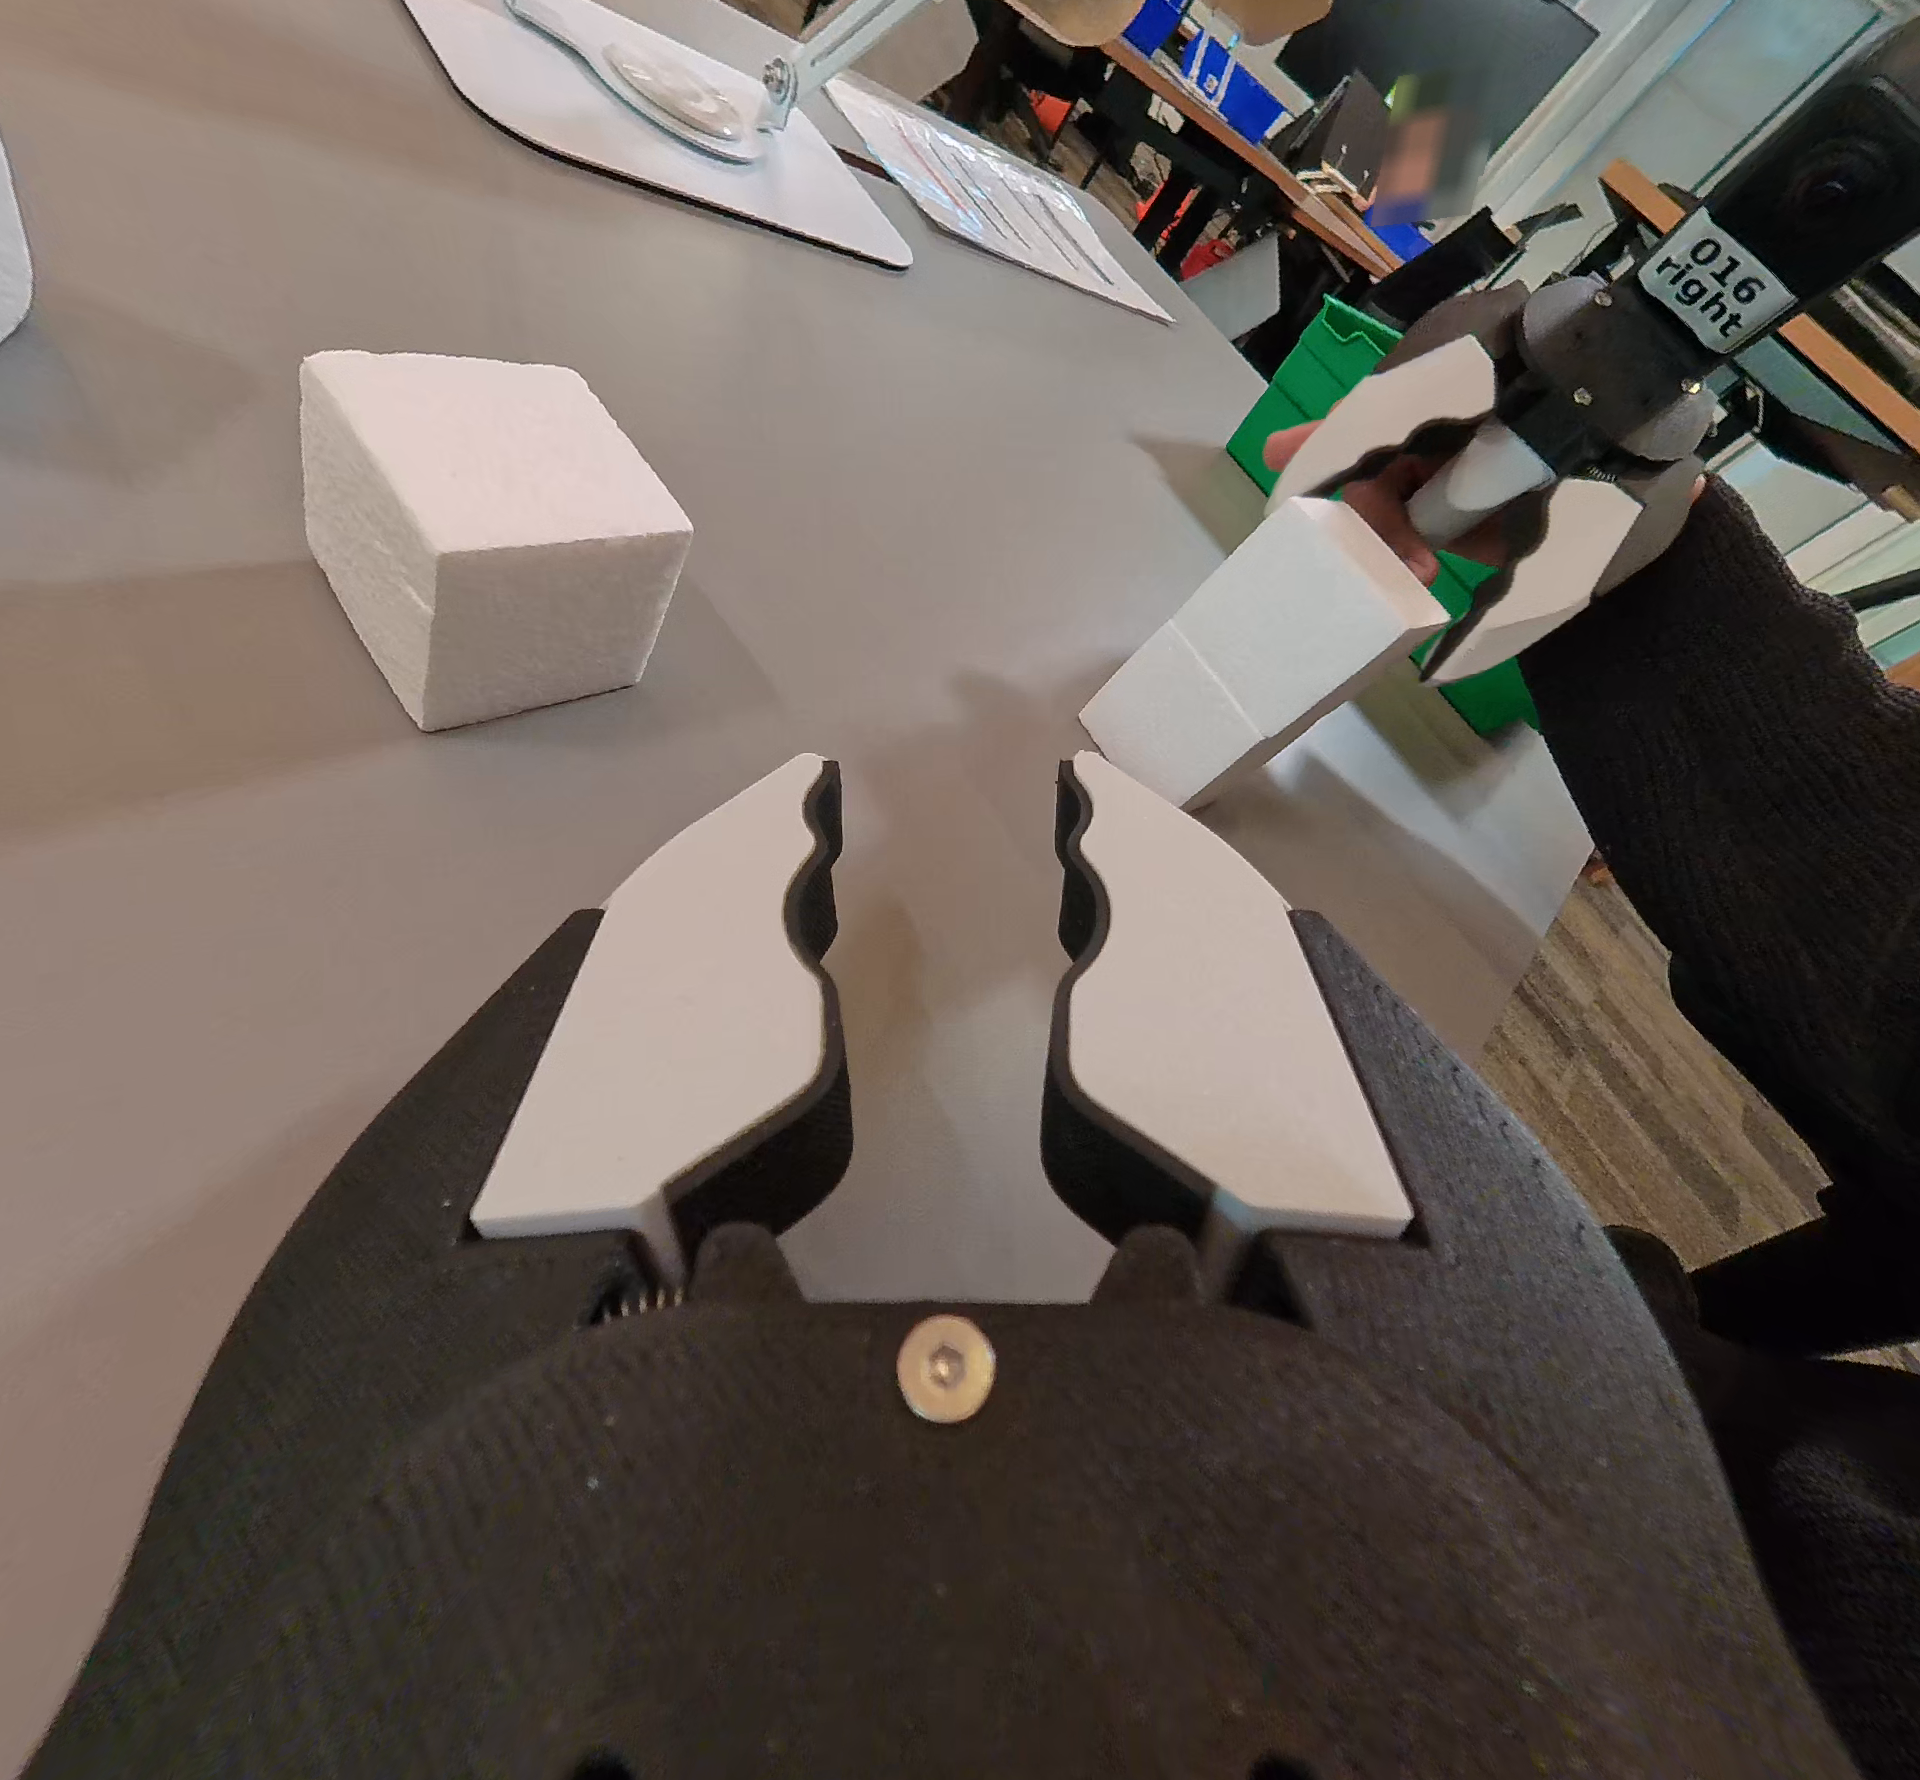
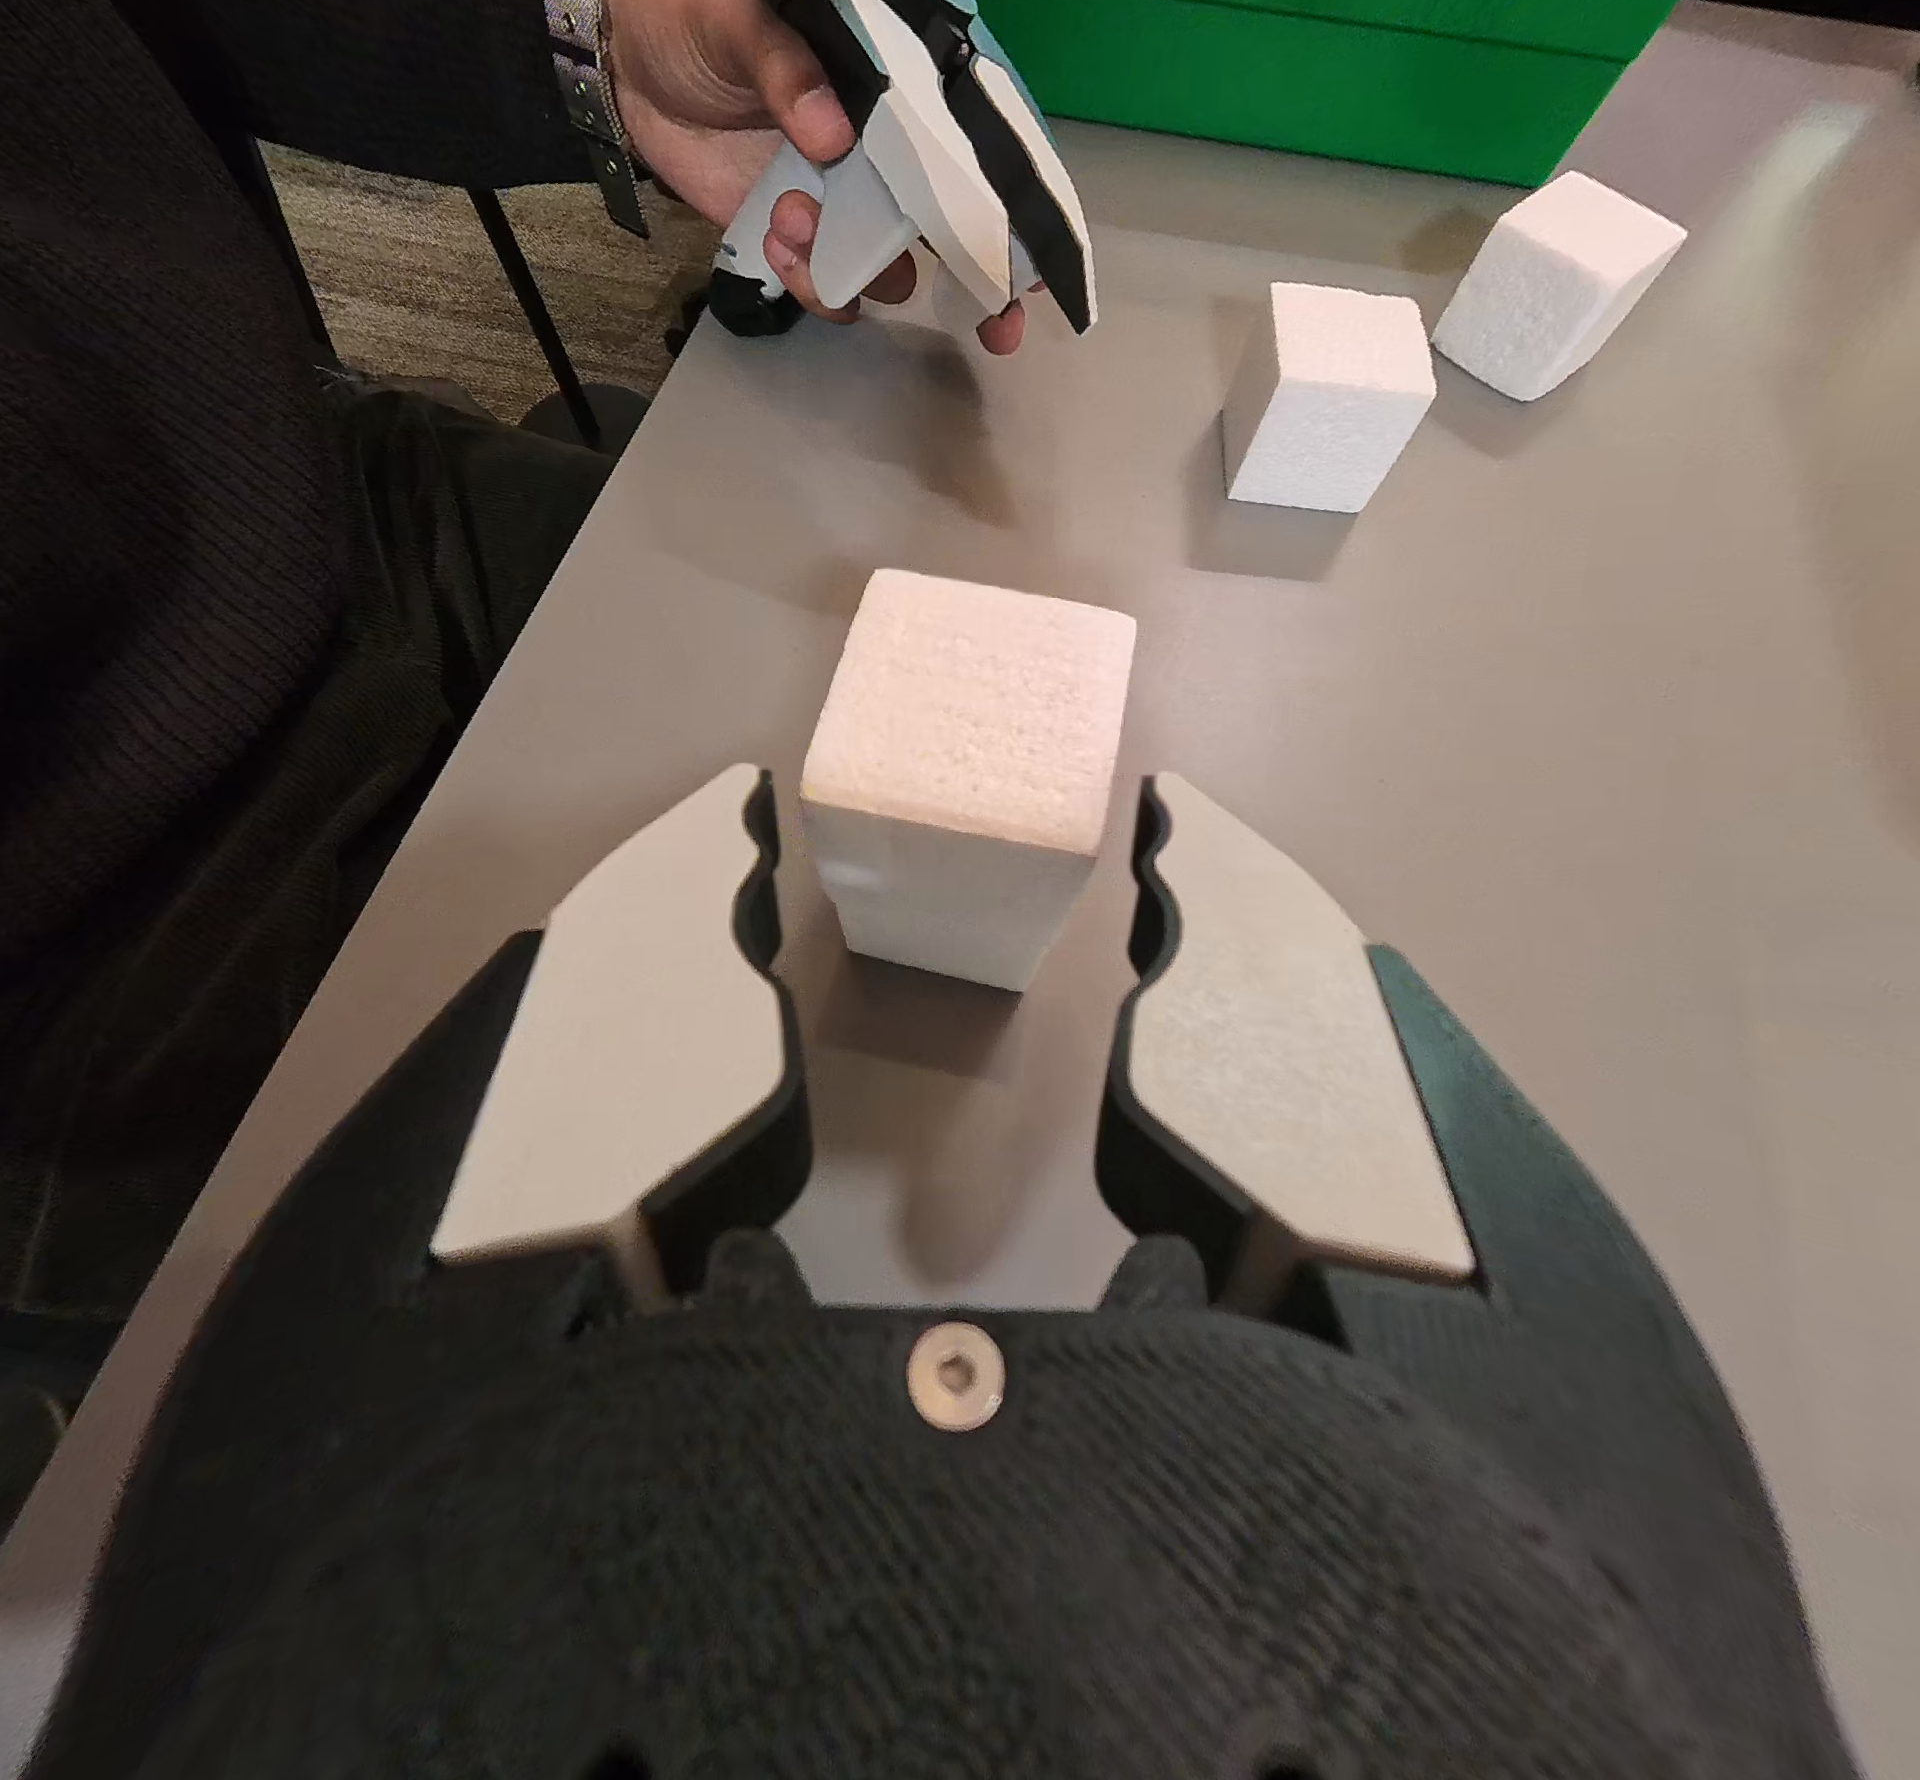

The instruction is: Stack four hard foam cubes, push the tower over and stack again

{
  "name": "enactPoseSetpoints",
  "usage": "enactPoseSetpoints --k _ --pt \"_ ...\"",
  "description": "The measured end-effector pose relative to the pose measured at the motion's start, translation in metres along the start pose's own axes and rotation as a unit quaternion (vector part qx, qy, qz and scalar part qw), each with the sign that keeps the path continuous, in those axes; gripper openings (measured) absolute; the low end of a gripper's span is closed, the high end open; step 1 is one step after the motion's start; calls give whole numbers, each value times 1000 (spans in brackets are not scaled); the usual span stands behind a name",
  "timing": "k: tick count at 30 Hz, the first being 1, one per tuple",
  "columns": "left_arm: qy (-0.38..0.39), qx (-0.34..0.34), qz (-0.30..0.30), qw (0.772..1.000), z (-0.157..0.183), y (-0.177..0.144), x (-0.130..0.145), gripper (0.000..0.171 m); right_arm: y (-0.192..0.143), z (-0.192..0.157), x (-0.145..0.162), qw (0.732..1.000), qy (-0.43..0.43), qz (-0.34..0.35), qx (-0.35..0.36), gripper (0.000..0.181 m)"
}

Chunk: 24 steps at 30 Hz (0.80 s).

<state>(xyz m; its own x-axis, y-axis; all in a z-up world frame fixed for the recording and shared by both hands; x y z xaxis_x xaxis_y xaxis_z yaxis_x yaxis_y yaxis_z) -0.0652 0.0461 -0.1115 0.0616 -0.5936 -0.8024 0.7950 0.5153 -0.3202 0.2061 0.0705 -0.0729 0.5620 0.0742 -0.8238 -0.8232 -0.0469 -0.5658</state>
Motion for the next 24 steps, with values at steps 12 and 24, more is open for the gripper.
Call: enactPoseSetpoints --k 12,24 --pt "4 -6 7 1000 0 -1 -2 40 -28 16 -24 993 32 77 88 81" --pt "-30 -27 171 985 -12 -30 -32 47 52 93 -113 997 -26 33 69 75"
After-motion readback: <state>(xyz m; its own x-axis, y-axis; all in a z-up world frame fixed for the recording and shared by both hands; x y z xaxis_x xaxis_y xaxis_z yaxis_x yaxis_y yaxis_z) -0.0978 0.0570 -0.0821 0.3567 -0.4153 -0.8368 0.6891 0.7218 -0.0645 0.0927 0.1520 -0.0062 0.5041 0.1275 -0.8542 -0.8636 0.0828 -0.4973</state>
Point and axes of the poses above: each gripper's, where its closed fingertips meet, y out along the fingers, x out of its underside, z = x × y across the jaws, the point moved 7 cm from there along -y, back along the fingers, and after that the axes turned 3 degrees about -z, right-handed, at the moved point
